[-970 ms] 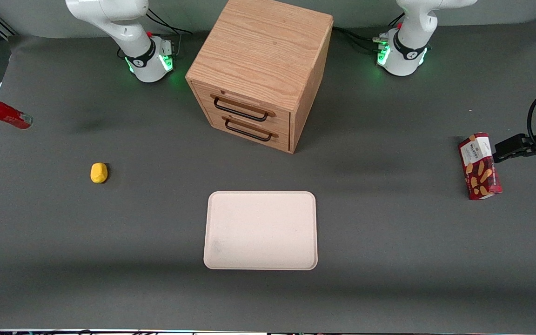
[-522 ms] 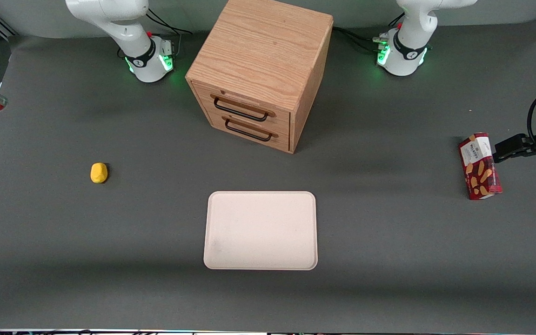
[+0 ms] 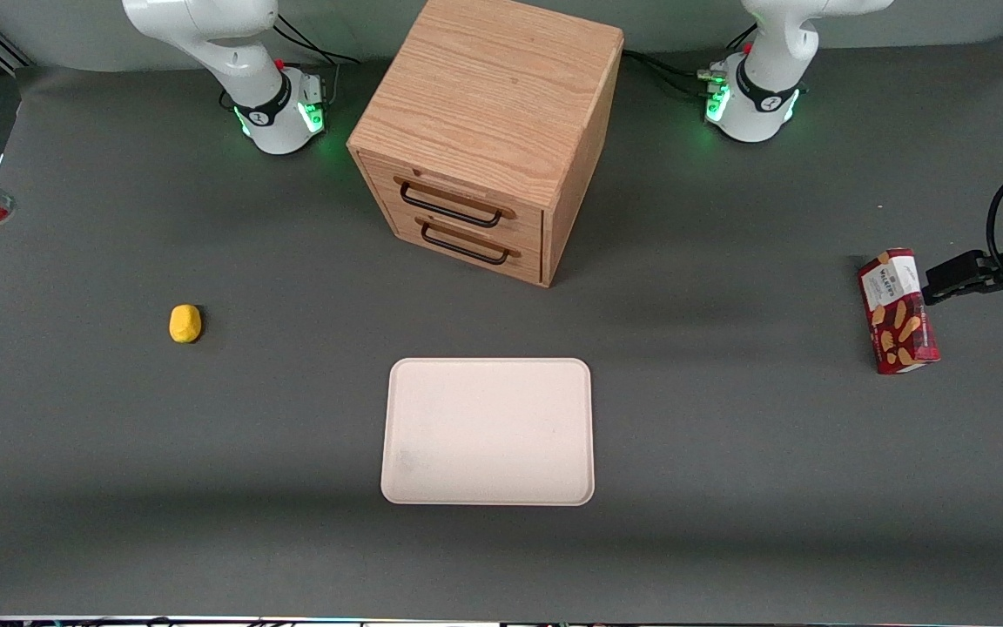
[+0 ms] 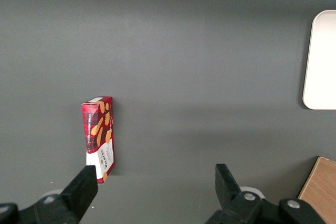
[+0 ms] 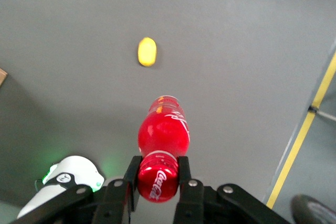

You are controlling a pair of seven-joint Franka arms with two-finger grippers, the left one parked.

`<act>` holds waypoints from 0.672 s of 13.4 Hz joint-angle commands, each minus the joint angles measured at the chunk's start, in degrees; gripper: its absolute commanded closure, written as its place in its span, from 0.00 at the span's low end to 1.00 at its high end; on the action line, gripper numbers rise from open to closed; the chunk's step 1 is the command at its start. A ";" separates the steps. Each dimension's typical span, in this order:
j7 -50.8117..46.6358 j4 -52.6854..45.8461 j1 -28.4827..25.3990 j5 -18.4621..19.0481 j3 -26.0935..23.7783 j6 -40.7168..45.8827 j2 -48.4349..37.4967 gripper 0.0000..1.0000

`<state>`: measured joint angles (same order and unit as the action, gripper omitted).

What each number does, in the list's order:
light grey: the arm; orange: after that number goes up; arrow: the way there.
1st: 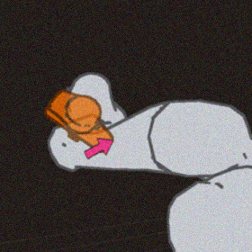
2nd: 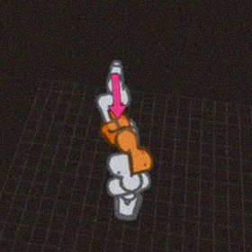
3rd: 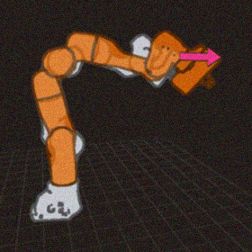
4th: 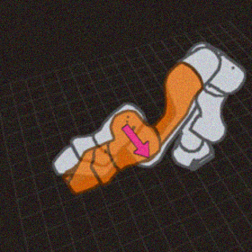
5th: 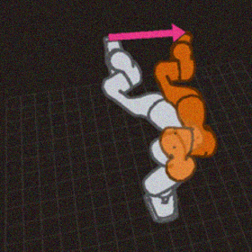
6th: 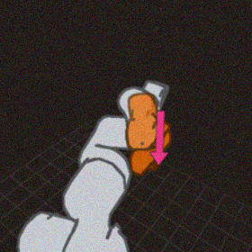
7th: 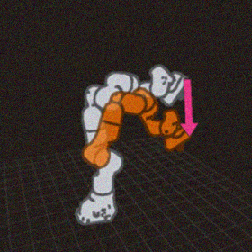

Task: Place coke bottle on tray
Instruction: 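Carry the bottle with the right gripper over to the white tray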

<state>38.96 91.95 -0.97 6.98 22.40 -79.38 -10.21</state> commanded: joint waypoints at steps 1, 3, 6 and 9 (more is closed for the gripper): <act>-2.12 -8.87 0.01 -1.88 -5.85 2.64 6.06 1.00; -5.10 -15.28 0.01 -4.33 -10.95 4.23 11.24 1.00; -12.04 -22.23 0.01 -5.84 -19.82 4.59 18.10 1.00; -21.09 -28.30 0.01 -5.75 -28.53 4.59 24.25 1.00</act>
<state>22.89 71.87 -1.52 2.26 -2.13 -77.42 8.67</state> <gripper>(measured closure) 0.683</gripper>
